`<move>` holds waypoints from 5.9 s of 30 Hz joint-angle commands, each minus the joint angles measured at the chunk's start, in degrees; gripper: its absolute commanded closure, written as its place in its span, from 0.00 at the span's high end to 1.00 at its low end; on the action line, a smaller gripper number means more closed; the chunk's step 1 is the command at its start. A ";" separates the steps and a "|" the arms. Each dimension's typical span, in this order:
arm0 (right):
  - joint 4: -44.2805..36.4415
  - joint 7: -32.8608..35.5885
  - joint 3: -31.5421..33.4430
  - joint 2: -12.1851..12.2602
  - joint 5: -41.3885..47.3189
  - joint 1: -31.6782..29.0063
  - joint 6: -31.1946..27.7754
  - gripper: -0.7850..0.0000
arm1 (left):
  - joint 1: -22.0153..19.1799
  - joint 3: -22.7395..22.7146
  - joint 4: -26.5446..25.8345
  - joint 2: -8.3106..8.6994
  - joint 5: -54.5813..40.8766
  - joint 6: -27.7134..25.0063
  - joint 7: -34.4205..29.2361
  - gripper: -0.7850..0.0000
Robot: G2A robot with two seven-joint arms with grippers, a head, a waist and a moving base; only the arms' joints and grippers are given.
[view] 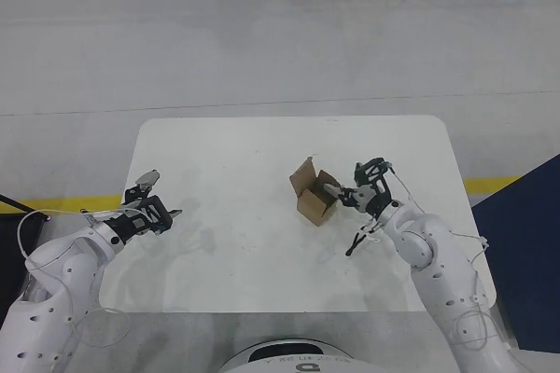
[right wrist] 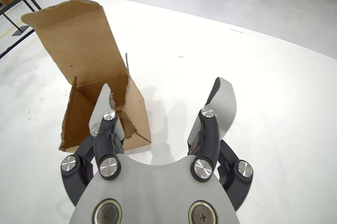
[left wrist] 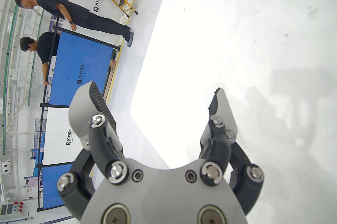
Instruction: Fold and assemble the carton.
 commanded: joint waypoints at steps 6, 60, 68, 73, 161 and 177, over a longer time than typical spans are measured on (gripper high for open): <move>-3.05 1.23 2.03 -0.08 10.00 -0.35 3.68 1.00 | 0.00 0.00 0.00 0.00 0.00 0.00 0.00 1.00; -7.97 29.00 -2.00 2.13 14.70 4.32 6.08 0.64 | 0.00 0.00 0.00 0.00 0.00 0.00 0.00 1.00; -8.36 32.67 -3.03 2.63 16.14 4.10 3.91 0.60 | 0.00 0.00 0.00 0.00 0.00 0.00 0.00 1.00; -7.53 34.68 -4.97 2.71 15.12 5.17 4.49 0.56 | 0.00 0.00 0.00 0.00 0.00 0.00 0.00 1.00; -3.48 29.60 2.64 2.31 57.83 -4.42 8.14 1.00 | -23.46 28.07 19.56 -5.26 -73.39 -12.90 -33.04 1.00; -2.69 29.42 0.61 2.88 58.15 -4.96 2.72 1.00 | -50.65 51.06 36.31 -12.43 -107.11 -3.88 -64.42 0.99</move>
